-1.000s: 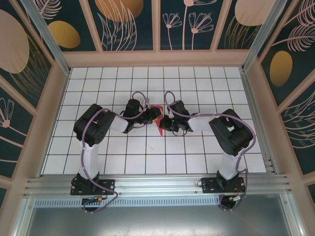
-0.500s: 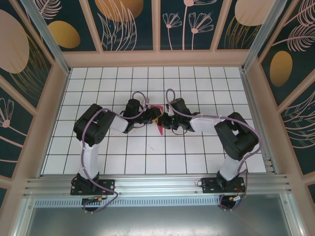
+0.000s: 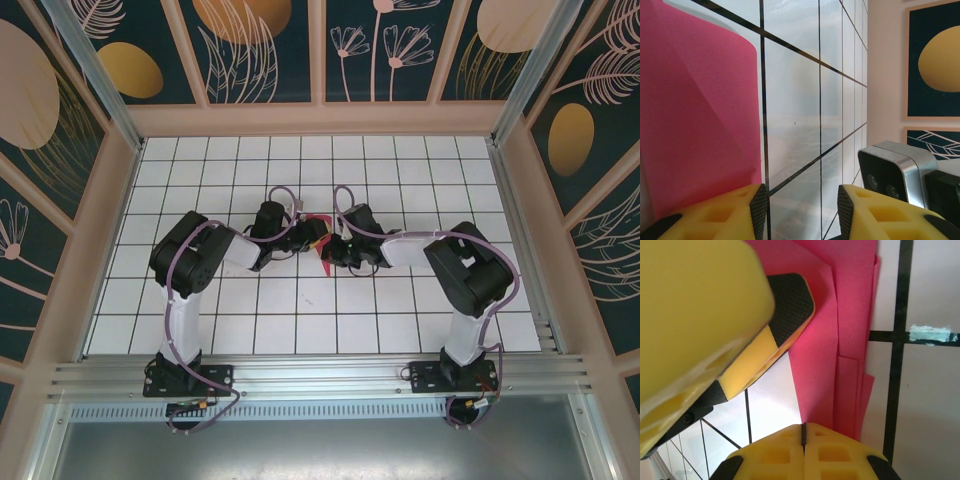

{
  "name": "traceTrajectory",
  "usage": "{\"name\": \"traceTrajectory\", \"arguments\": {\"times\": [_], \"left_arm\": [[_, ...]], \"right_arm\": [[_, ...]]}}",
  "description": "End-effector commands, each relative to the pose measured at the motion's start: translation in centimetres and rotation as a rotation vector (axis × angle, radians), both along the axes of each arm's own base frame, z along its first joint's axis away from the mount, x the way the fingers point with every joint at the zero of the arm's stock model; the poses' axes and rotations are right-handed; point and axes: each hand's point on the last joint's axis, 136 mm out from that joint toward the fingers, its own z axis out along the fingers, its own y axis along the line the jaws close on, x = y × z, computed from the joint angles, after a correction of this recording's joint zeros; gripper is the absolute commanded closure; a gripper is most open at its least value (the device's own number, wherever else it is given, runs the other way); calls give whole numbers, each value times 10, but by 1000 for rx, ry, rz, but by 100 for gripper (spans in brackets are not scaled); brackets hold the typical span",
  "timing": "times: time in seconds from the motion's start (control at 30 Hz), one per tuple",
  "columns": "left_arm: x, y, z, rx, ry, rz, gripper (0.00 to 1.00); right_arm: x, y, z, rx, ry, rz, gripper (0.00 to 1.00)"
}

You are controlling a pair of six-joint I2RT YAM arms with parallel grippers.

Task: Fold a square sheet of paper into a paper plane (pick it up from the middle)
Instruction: Fold the wing for the fifth time at the center of the table.

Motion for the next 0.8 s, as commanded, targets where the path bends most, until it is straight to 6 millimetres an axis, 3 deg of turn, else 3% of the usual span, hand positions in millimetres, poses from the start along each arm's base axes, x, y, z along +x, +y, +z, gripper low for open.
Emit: {"name": "traceTrajectory", "arguments": {"times": [0.0,0.33,0.43,0.63,0.77], "left_arm": [[-3,0,-3,18,8,-15,55],[-1,0,-3,23,7,-12,55],[-2,0,-3,26,6,-9,55],[-4,2,-7,31,14,-7,55],[-2,1,-5,28,10,-6,55]], "right_arm": [[-5,-16,-24,-58,40,-31,93],[-25,-36,-59,-123,130,-62,95],[-22,-31,-40,-52,96,-63,95],[-10,-5,21,77,-8,20,93],[-11,3,35,104,-26,44,93]]}}
